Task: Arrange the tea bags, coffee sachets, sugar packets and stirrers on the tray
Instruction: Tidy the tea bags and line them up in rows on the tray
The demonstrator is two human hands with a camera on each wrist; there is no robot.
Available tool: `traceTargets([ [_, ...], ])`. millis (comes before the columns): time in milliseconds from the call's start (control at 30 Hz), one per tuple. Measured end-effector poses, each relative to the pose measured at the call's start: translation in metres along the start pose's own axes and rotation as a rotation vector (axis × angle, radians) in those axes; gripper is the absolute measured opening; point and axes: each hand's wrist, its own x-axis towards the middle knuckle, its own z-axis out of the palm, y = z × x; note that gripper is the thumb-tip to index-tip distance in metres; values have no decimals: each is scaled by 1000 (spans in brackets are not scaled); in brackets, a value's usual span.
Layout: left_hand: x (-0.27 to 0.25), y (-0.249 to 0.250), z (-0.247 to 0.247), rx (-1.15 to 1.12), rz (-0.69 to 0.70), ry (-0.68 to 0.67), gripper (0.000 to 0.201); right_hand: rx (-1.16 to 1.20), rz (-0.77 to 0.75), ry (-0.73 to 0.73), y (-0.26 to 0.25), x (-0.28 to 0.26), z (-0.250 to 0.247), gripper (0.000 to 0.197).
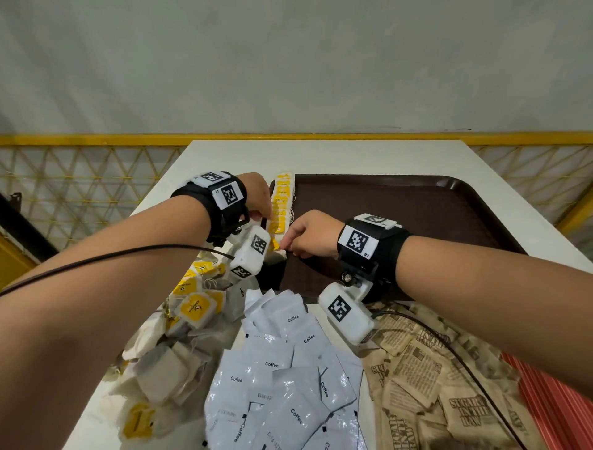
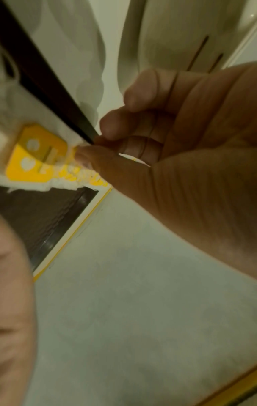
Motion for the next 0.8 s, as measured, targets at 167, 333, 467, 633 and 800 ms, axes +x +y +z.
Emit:
traceTargets([
  [167, -8, -6, -7, -105, -30, -81, 18, -69, 34, 33, -2, 2, 3, 26],
  [333, -22, -11, -10, -3, -22, -164, 28, -156, 29, 8, -9, -3, 4, 31],
  [467, -30, -10, -3, 145, 4, -237, 40, -258, 18, -20, -14, -7, 6, 32],
  [633, -33, -5, 1, 214, 48, -303, 32, -290, -7, -45, -15, -9, 6, 21],
  [800, -31, -3, -6, 158, 137, -256, 4, -222, 1, -81, -10, -11, -1, 24],
])
